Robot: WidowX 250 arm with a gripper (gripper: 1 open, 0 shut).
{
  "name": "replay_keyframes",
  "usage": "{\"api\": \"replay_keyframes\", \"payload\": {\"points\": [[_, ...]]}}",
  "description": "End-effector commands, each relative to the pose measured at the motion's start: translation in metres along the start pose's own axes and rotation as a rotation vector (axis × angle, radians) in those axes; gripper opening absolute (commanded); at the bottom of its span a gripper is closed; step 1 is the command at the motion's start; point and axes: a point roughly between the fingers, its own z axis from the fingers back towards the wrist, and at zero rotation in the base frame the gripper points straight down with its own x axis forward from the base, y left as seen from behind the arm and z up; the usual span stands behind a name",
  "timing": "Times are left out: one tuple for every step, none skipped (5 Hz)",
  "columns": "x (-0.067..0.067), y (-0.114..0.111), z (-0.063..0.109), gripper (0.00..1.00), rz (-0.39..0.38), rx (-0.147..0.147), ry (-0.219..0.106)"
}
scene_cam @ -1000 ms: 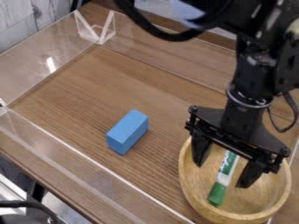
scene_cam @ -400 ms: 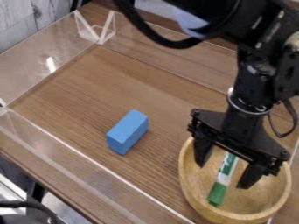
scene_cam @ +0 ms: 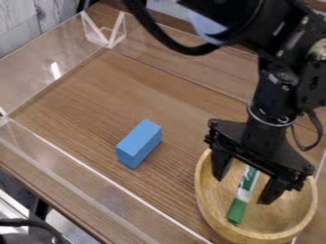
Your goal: Remove the green marker from inside the brown bowl and put it on the table
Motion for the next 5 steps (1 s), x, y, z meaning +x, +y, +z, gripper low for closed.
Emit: {"api": "replay_keyframes", "payload": {"points": [[0.005,-0.003,0.006,1.00,-0.009,-0.010,-0.041],[0.006,-0.004,-0.004,1.00,-0.011,-0.014,-0.047],[0.007,-0.005,-0.016,1.00,-0.011,-0.019,-0.055],[0.009,-0.007,-0.028,1.00,-0.012,-0.023,-0.063],[0.011,-0.007,-0.035,1.00,-0.012,-0.029,-0.071]]}}
